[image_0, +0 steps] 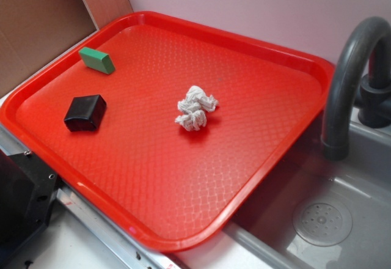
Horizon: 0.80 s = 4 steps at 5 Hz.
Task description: Grab the white paper.
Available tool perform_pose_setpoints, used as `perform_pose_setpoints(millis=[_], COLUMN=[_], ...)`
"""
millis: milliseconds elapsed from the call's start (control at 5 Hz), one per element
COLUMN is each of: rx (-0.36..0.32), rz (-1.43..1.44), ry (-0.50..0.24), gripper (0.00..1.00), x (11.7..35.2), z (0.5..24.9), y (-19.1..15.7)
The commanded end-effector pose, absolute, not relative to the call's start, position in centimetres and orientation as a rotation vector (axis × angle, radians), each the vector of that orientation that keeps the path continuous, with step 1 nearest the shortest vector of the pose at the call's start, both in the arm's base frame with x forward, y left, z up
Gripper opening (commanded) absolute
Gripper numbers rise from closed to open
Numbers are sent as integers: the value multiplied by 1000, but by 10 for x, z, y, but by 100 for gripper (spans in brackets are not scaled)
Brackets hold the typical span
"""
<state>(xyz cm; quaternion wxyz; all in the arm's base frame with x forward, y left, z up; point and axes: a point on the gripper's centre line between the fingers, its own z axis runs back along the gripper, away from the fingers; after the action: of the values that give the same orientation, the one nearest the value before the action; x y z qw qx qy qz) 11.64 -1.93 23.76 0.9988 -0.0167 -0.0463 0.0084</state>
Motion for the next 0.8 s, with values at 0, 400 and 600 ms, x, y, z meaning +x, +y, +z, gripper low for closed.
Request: perform_pose_setpoints(millis=[0,400,600], rx=[-34,97,75], rz=[17,376,365], ry=[-93,-288,-335], gripper=[100,100,100], x=[116,147,160], z=[238,214,205], y=[-19,-53,-63])
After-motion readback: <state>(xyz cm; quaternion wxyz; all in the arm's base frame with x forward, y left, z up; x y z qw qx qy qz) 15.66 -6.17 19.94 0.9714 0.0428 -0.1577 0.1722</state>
